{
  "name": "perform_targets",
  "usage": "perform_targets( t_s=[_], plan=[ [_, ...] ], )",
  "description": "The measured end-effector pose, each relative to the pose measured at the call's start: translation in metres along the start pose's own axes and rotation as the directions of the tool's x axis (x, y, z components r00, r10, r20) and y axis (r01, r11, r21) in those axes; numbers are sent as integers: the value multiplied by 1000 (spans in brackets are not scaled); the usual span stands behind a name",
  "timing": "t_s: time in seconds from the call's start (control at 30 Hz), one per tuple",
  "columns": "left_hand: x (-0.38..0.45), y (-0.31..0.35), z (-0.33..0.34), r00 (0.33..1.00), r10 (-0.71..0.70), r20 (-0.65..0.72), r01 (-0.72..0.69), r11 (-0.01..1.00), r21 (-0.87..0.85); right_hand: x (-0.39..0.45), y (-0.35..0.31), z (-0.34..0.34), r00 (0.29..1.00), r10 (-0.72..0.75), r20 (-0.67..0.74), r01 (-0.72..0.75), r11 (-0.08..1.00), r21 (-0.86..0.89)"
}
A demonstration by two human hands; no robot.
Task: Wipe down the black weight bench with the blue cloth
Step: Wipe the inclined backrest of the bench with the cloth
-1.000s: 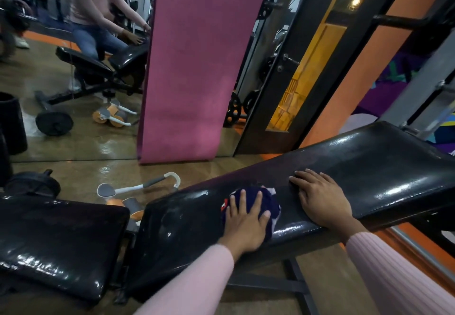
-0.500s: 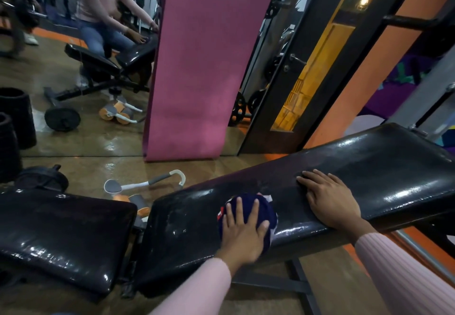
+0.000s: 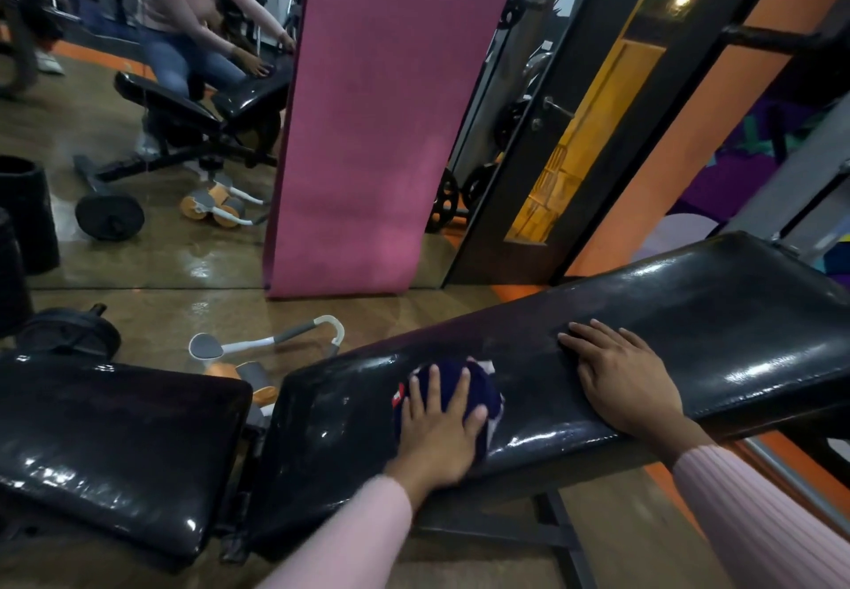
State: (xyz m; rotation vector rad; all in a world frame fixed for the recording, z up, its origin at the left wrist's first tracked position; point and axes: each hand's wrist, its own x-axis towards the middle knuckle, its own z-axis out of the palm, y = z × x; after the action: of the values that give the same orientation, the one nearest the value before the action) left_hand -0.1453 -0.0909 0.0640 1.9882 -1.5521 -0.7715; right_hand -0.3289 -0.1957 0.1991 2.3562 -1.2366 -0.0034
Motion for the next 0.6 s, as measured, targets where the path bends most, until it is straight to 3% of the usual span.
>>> perform_targets(
  t_s=[0.1, 0.23, 0.37, 0.47, 0.6],
  plan=[
    [33, -18, -22, 993, -107, 58, 109, 993, -38, 0, 0, 0, 1000, -9, 6, 9, 1000, -18],
    [12, -52, -22, 978, -204, 48, 205, 978, -31, 1, 1, 3, 1000, -12, -8, 12, 1000, -17],
    [-18, -25, 0, 993, -119, 8, 119, 991, 57, 3, 2, 5, 1000, -15, -7, 15, 1000, -22],
    [13, 3, -9, 998, -52, 21, 51, 998, 20, 3, 1, 6, 1000, -12, -16, 12, 1000, -19],
    [72, -16, -39, 987, -148, 59, 152, 986, -66, 3, 3, 7, 1000, -12, -25, 11, 1000, -25]
  ],
)
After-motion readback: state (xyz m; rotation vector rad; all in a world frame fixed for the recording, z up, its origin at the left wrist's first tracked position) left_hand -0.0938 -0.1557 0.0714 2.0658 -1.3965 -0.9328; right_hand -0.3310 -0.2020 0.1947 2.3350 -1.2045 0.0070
